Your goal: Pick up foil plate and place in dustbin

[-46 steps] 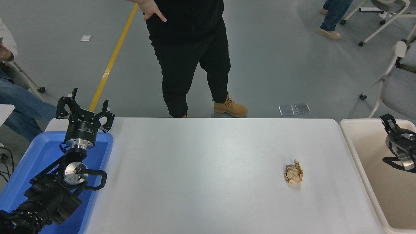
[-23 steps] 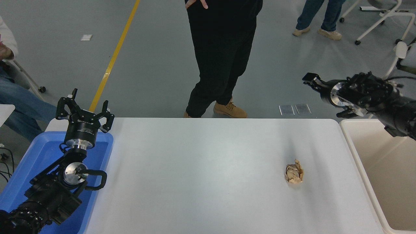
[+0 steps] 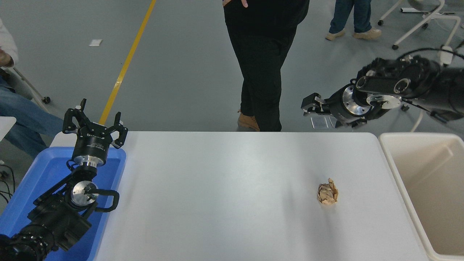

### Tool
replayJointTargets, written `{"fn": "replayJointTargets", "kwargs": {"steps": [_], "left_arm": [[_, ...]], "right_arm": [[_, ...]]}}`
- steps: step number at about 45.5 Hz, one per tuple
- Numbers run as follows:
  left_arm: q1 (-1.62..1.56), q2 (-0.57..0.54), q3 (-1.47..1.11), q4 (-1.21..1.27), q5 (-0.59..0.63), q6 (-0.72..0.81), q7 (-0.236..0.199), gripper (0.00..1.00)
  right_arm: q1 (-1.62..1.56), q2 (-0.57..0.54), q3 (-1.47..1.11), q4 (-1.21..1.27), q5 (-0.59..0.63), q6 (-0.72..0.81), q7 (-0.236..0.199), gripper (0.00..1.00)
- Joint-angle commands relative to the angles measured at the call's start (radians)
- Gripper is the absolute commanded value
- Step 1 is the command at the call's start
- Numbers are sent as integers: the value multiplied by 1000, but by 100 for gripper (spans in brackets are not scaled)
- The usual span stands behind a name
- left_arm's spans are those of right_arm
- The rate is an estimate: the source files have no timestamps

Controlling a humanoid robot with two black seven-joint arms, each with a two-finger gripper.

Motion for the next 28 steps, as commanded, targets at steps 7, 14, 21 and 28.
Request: {"fn": "replayJointTargets", "kwargs": {"steps": [7,14,21,28], "left_arm": [[0,1,0,-1,0,0,0,99],[0,0,0,-1,0,0,0,99],[0,0,0,-1,0,0,0,99],[0,0,0,1,0,0,0,99]], "right_arm": [[190,-60,-55,271,1,125,-28,100],[224,-60,-50,298,1,166,-28,100],[265,-58,-42,314,2,203,-28,100],[278,-55,-26,314,7,206,-28,100]]}}
